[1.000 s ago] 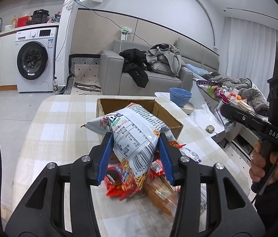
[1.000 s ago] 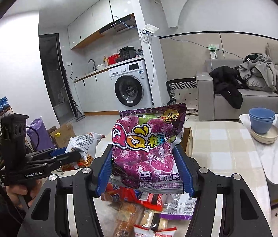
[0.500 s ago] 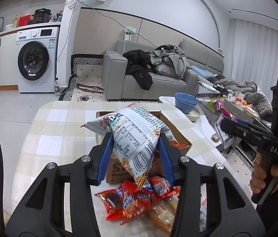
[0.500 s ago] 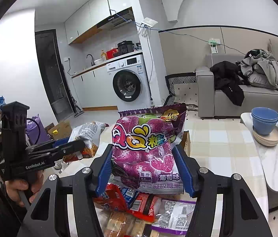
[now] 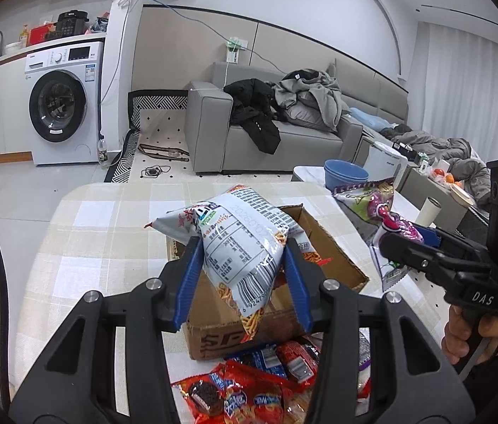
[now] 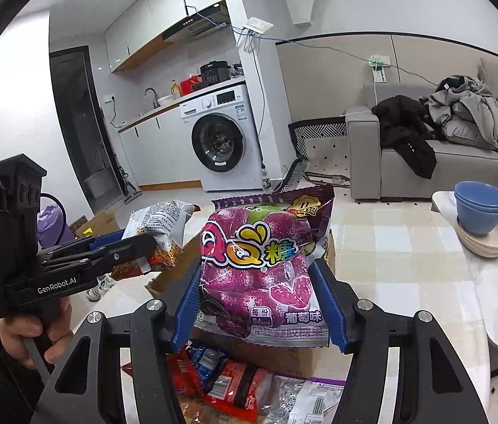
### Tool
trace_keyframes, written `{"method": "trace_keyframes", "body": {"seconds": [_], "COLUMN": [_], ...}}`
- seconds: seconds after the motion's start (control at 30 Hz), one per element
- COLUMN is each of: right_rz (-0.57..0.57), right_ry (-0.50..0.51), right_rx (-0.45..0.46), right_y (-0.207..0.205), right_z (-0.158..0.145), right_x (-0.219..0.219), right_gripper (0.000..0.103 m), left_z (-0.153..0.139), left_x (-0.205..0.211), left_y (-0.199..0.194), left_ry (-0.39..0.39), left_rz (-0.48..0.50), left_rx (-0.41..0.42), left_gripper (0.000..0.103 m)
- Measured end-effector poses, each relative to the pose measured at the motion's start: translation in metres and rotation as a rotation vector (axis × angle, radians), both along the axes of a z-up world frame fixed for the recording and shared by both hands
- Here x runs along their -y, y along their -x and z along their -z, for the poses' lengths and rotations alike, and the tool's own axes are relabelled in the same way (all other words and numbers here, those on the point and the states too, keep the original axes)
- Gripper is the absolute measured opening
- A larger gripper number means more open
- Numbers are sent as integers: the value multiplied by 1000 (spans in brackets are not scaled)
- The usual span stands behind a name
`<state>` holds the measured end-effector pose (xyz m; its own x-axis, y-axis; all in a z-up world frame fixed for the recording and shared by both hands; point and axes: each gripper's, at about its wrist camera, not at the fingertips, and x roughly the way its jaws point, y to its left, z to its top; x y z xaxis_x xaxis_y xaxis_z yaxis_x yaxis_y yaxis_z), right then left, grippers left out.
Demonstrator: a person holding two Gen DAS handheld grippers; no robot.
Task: Organize snacks
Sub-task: 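Carry both bags over the box and open both grippers to drop them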
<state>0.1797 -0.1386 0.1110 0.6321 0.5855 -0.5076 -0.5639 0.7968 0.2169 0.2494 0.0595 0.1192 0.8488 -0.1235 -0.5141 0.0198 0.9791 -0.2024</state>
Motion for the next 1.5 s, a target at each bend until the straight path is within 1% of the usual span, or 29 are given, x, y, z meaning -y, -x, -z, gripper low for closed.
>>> {"method": "trace_keyframes", "body": {"seconds": [0.17, 0.4, 0.47, 0.63, 1.17, 1.3, 1.5], "right_rz": [8, 13, 9, 4, -23, -29, -31], "right_ry": [30, 84, 96, 124, 225, 245, 251], "right_rx": [-13, -11, 3, 3, 3, 3, -5], "right_y": [-17, -36, -38, -45, -56, -58, -61], "right_z": [14, 30, 34, 41, 61, 64, 66], "right_x": [-6, -18, -21, -28, -51, -57, -60], "right_gripper": [61, 61, 61, 61, 62, 62, 62], "left_z": [17, 47, 54, 68, 99, 103, 106], "left_x": [2, 5, 6, 14, 24, 27, 31], "left_y": [-32, -66, -72, -88, -111, -114, -118], "left_ry": [-19, -43, -52, -90, -129, -147, -148], "left_rz": [3, 4, 4, 9, 27, 33, 39], "left_rx": [-22, -68, -77, -88, -140, -146, -152], "left_gripper": [43, 43, 43, 43, 43, 43, 43]}}
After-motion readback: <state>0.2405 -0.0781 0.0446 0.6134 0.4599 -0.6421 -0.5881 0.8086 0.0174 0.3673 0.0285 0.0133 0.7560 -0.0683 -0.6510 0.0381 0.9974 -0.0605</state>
